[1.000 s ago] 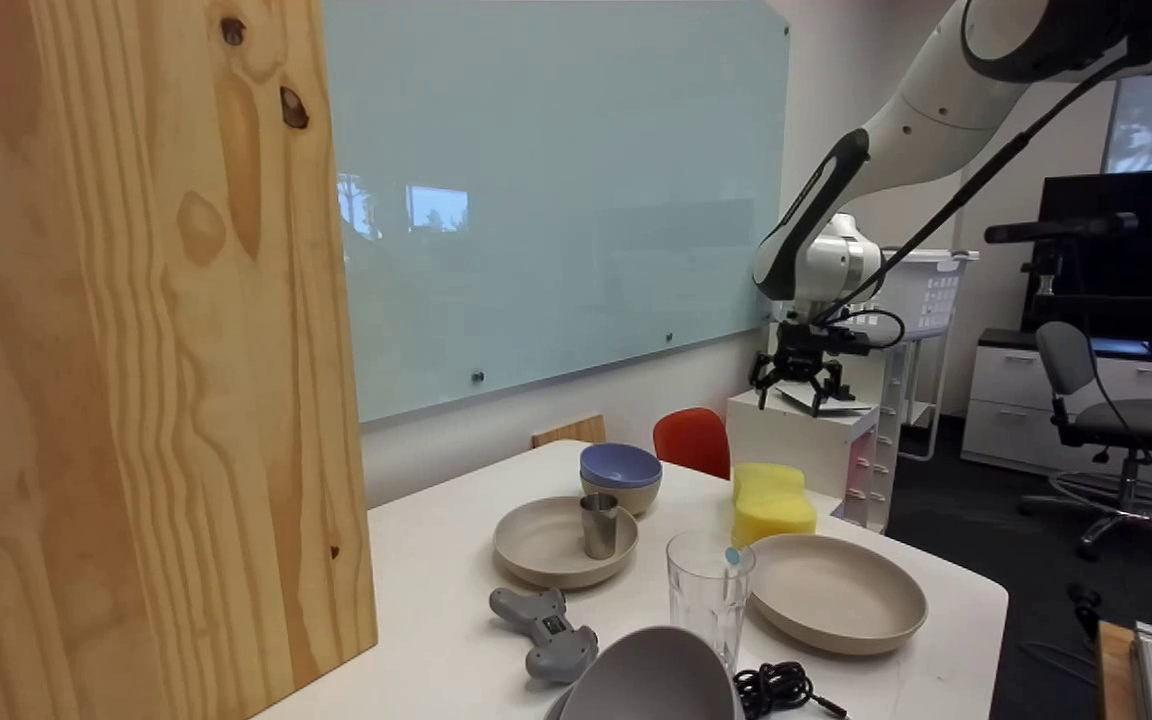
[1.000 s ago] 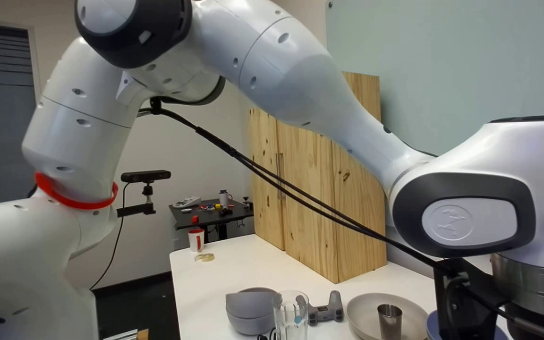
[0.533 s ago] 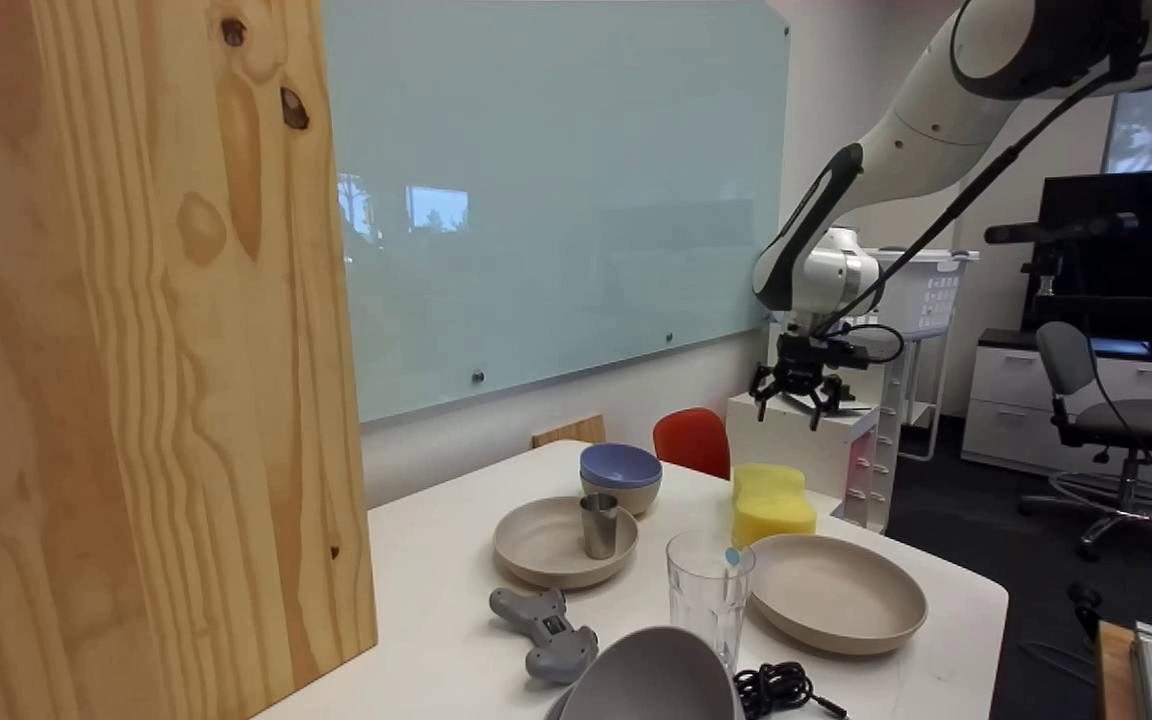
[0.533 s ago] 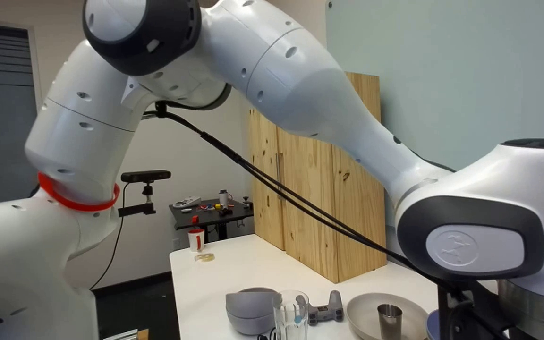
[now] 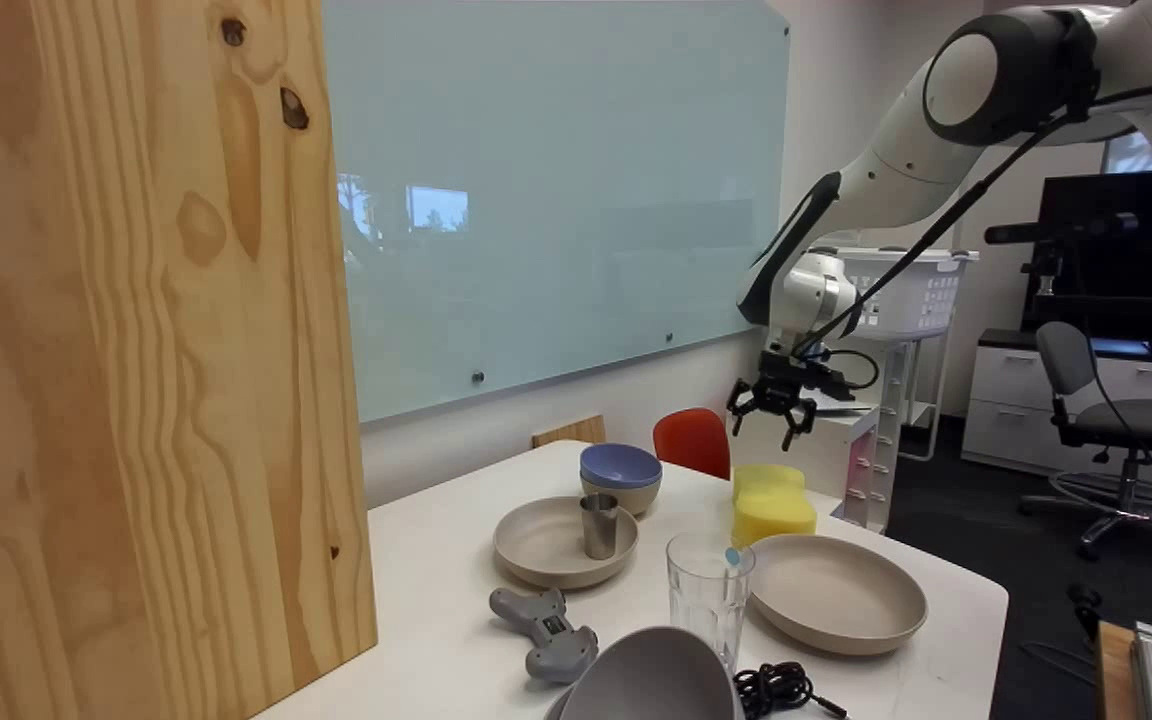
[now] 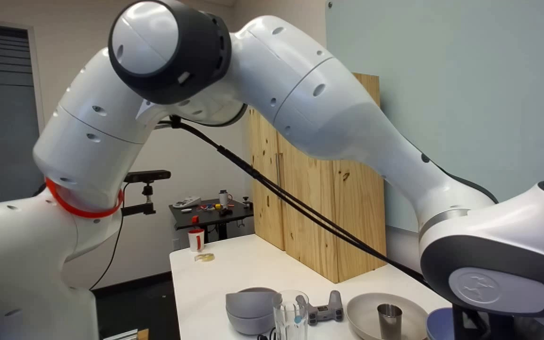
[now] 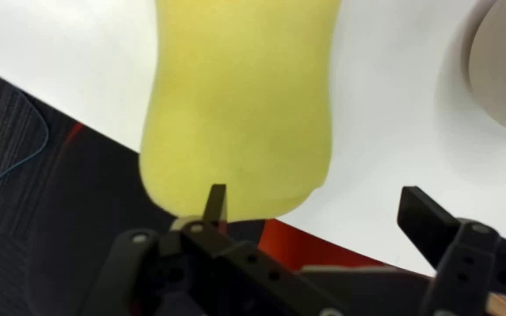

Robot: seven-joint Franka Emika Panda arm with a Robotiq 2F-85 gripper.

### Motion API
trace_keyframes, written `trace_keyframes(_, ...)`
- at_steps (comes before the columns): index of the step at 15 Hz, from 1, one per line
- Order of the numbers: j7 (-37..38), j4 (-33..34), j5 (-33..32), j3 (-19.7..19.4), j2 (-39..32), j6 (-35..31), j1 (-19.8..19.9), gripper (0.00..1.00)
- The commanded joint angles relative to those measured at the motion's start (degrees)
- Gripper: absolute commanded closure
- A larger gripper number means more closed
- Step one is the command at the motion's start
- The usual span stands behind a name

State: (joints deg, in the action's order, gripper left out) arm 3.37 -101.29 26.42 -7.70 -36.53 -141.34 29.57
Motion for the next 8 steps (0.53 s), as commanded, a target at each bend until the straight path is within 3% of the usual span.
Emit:
trace_keyframes(1, -0.7, 7.6, 3.4, 2.3, -5.9, 3.9, 1.4, 0.0)
trace_keyframes(8, 5.8, 14.3, 2.0, 0.5, -6.6, 20.1, -0.7, 0.0)
